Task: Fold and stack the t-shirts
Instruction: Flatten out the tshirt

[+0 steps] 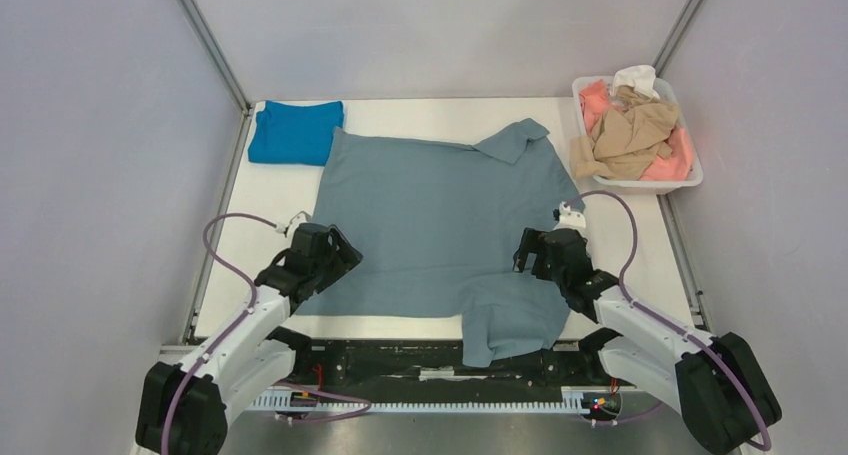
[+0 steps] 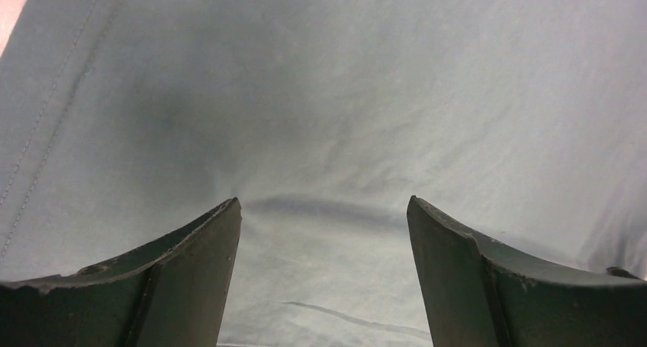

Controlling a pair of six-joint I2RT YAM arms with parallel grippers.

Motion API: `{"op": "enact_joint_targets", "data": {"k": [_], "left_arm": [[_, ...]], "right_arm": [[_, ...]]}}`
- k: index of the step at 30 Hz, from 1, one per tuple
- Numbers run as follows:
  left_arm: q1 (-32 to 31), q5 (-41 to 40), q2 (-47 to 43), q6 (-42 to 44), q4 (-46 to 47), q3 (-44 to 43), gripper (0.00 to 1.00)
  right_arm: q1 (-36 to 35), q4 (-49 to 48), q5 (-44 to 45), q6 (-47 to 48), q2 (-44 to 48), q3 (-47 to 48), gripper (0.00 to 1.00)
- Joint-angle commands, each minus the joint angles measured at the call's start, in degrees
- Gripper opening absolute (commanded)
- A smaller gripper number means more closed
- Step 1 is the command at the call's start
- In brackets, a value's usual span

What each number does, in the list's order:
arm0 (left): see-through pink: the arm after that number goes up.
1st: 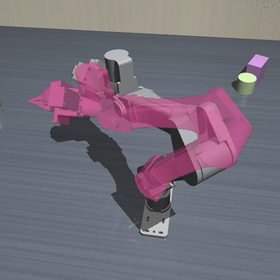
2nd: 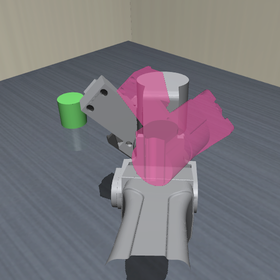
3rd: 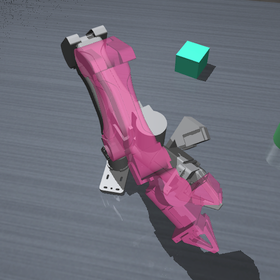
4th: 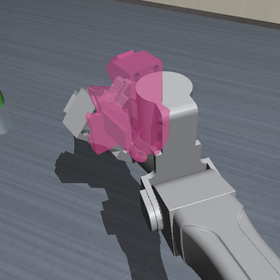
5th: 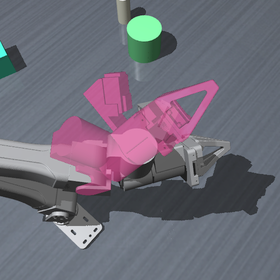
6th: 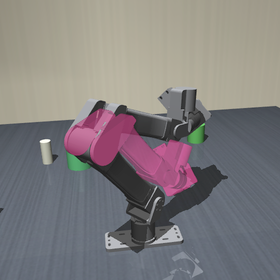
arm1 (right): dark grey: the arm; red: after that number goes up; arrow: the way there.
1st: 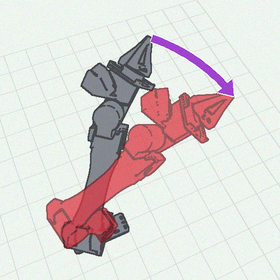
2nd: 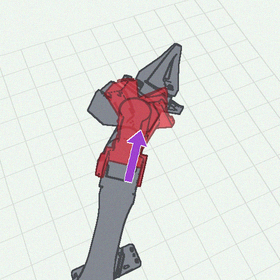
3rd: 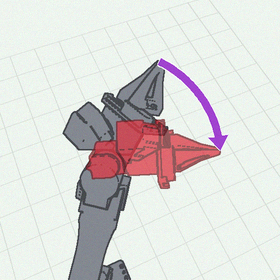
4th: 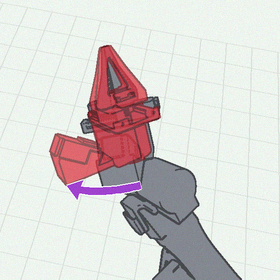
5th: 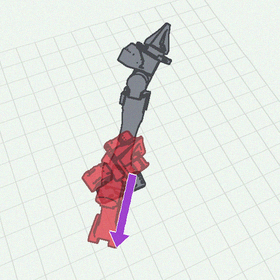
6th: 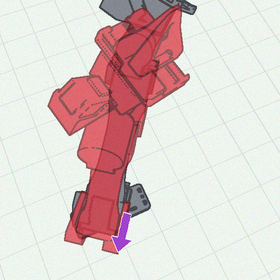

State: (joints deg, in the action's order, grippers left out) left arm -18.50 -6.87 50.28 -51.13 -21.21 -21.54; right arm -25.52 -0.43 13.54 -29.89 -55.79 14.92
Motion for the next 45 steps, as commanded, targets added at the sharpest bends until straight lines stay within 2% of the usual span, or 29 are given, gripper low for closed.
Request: {"op": "enact_joint_targets", "data": {"k": [1, 5, 11, 15, 18, 22, 26, 30, 34, 40, 43, 45], "left_arm": [[-0.21, 0.82, -0.36, 0.89, 0.29, -7.31, 0.86], [-3.20, 8.80, 5.32, 1.34, 11.00, -10.20, 0.86], [-15.64, 15.75, 22.70, 7.80, 28.18, -17.21, 0.86], [-21.65, 25.18, 36.06, 12.34, 39.16, -23.21, 0.86], [-25.43, 29.97, 44.68, 14.40, 45.28, -27.78, 0.86], [-29.04, 32.03, 54.22, 18.05, 45.51, -35.94, 0.86], [-30.95, 33.45, 61.12, 19.74, 43.26, -40.46, 0.86], [-31.23, 33.08, 63.65, 20.23, 42.52, -38.79, 0.86], [-31.77, 32.11, 63.95, 21.09, 42.10, -33.27, 0.86], [-31.93, 31.62, 65.52, 20.86, 42.21, -29.28, 0.86], [-31.90, 33.60, 66.73, 20.77, 42.71, -30.31, 0.86], [-31.92, 34.12, 67.07, 20.86, 43.14, -30.49, 0.86]], "right_arm": [[-0.15, 4.49, 2.93, 1.96, -0.92, 8.19, 0.98], [-0.06, 1.01, 3.77, 3.12, -8.09, 17.47, 0.98], [2.91, -5.08, 3.65, 1.78, -27.92, 35.32, 0.98], [7.26, -8.74, -5.67, -1.76, -42.03, 45.01, 0.98], [8.35, -10.82, -10.65, 0.11, -50.56, 52.04, 0.98], [8.95, -10.60, -13.16, 1.78, -59.17, 59.80, 0.98], [9.12, -12.71, -11.70, 1.58, -62.79, 60.73, 0.98], [9.67, -14.79, -12.13, -0.12, -65.29, 61.13, 0.98], [10.09, -18.11, -9.80, -0.79, -67.47, 63.08, 0.98], [10.36, -28.65, -6.80, -5.00, -73.88, 67.28, 0.98], [10.34, -33.08, -6.96, -6.70, -78.92, 72.80, 0.98], [10.31, -33.58, -4.95, -6.70, -82.76, 79.75, 0.98]]}}
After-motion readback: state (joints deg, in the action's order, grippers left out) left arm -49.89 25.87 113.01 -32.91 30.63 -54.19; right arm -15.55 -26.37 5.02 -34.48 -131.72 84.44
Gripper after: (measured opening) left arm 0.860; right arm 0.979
